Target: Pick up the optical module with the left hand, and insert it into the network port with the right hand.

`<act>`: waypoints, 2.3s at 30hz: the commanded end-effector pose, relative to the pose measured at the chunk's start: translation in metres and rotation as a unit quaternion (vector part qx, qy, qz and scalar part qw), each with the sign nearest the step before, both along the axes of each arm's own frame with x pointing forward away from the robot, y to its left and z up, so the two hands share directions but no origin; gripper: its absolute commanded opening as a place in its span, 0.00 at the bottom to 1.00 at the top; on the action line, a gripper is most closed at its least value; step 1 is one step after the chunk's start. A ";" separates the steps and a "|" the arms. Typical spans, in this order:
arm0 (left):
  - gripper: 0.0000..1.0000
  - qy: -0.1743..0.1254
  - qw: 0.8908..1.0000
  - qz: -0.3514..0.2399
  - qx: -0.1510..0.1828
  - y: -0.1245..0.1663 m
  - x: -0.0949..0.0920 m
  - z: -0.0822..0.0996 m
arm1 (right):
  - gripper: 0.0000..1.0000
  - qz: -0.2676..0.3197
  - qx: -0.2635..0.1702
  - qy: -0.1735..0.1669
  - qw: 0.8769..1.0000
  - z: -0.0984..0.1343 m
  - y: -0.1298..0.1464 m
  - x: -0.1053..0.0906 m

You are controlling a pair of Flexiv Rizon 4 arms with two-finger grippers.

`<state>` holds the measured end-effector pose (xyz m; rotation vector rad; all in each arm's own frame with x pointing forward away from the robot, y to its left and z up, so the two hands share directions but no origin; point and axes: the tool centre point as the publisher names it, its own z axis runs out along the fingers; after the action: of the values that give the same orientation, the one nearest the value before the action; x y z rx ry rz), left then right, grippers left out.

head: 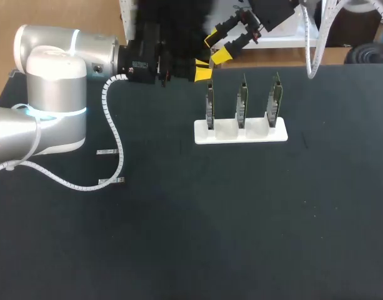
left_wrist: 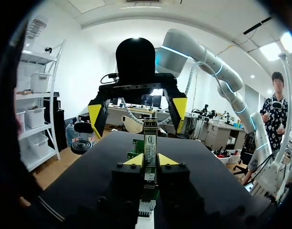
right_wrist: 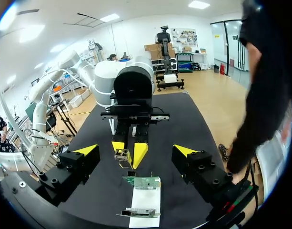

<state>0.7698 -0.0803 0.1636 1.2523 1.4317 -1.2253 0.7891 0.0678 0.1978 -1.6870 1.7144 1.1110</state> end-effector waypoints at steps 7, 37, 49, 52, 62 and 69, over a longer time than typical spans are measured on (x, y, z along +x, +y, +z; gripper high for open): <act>0.00 0.000 1.000 0.000 0.000 0.000 0.000 0.000 | 1.00 -0.007 0.001 -0.004 1.000 -0.001 0.000 -0.006; 1.00 0.000 1.000 0.000 0.000 0.000 0.000 0.000 | 0.00 -0.014 -0.005 -0.008 1.000 -0.001 -0.002 -0.003; 1.00 -0.001 1.000 -0.001 0.002 0.000 0.000 0.000 | 0.00 -0.017 -0.001 -0.009 1.000 -0.002 -0.003 -0.003; 1.00 -0.008 1.000 0.002 0.004 0.002 0.000 0.003 | 0.00 -0.016 0.000 -0.009 1.000 -0.002 -0.004 -0.003; 1.00 -0.020 0.999 0.006 0.025 0.013 0.000 0.009 | 0.00 -0.015 0.005 -0.010 1.000 -0.005 -0.005 -0.001; 1.00 -0.028 0.998 0.006 0.050 0.021 -0.004 0.013 | 0.00 -0.015 0.007 -0.011 1.000 -0.006 -0.006 -0.001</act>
<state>0.7722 -0.0618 0.1714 1.3244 1.4556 -1.1326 0.7911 0.0629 0.1929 -1.6586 1.7120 1.0897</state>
